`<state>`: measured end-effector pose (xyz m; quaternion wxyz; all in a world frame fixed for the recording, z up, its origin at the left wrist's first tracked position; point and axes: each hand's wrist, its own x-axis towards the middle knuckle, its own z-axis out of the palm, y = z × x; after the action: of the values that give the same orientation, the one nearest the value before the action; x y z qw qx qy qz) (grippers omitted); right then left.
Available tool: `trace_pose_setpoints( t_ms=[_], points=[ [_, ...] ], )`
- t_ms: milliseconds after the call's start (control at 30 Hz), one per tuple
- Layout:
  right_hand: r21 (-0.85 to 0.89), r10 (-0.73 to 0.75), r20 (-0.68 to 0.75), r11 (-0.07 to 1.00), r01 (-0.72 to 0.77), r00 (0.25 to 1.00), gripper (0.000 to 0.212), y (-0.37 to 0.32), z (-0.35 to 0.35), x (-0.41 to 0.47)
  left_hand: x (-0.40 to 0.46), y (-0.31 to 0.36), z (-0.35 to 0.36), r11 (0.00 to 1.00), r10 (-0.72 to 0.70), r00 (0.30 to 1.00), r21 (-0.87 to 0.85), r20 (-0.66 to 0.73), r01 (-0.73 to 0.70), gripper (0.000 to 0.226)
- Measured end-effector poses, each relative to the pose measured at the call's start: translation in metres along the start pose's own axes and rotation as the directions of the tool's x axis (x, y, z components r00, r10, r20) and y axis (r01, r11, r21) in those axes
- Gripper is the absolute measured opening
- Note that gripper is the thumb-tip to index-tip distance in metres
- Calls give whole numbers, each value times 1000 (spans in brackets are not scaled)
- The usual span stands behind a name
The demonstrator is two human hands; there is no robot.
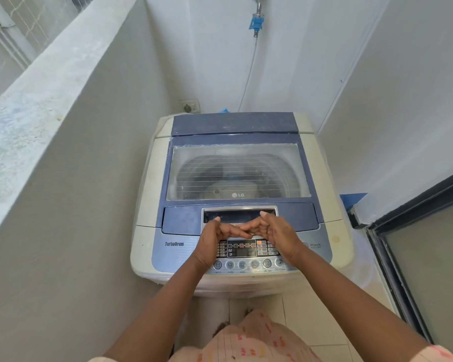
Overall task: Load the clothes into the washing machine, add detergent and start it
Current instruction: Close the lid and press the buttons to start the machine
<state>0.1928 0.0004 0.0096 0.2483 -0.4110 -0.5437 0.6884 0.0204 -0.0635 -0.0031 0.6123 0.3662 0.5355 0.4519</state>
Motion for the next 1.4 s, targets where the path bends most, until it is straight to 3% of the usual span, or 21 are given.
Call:
trace_pose_setpoints(
  t_ms=[467,1033,1300,1400],
  points=[
    [6,-21,127,1000,21,992,55,1,-11,3,-2,3,11,999,37,993,-22,-111,-40,79],
    [17,-27,5,999,27,1000,55,-1,-3,1,0,2,5,999,-10,995,29,-97,13,76],
    [63,-67,-111,995,74,992,52,1,7,0,-6,-13,23,929,261,934,325,-242,-175,48],
    [63,-93,-192,992,107,977,47,5,14,0,-7,-14,23,772,461,873,557,-157,-307,27]
  ],
)
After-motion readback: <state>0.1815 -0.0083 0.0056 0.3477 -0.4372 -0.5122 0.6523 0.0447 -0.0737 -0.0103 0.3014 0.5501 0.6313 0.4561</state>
